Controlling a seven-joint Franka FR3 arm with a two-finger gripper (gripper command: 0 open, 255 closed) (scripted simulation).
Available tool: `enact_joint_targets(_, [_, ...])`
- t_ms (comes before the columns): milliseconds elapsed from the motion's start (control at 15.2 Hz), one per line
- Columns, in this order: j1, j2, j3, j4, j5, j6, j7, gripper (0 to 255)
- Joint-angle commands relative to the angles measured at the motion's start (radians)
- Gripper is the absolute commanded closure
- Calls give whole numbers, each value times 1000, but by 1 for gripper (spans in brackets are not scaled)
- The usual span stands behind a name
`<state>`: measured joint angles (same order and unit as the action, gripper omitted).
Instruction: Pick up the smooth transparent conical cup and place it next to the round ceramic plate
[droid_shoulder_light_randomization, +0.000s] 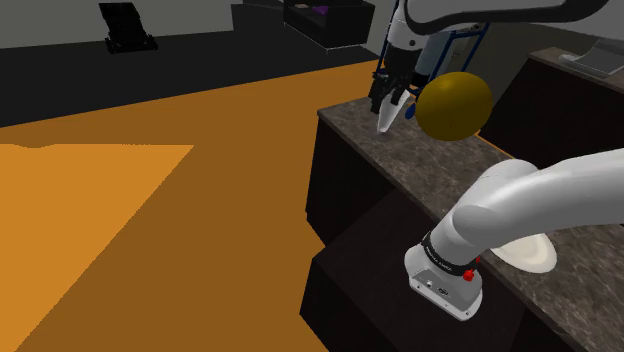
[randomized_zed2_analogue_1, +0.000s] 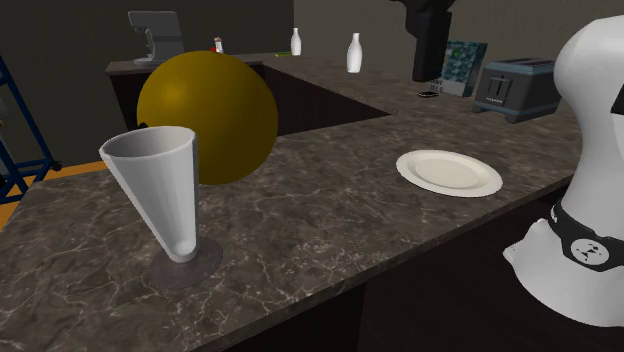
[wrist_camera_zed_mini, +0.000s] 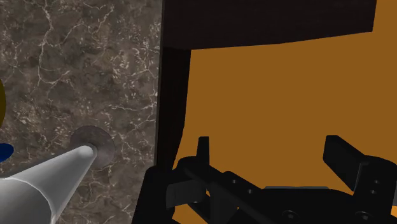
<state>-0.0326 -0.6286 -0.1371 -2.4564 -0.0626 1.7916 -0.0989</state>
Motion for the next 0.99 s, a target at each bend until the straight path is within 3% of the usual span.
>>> enact_joint_targets(0, [-17, 49, -29, 8, -32, 50, -33, 0])
enact_joint_targets(462, [-64, 231, -112, 71, -111, 206, -121, 0])
enact_joint_targets(924, [-100, 436, -190, 188, -143, 341, -209, 0])
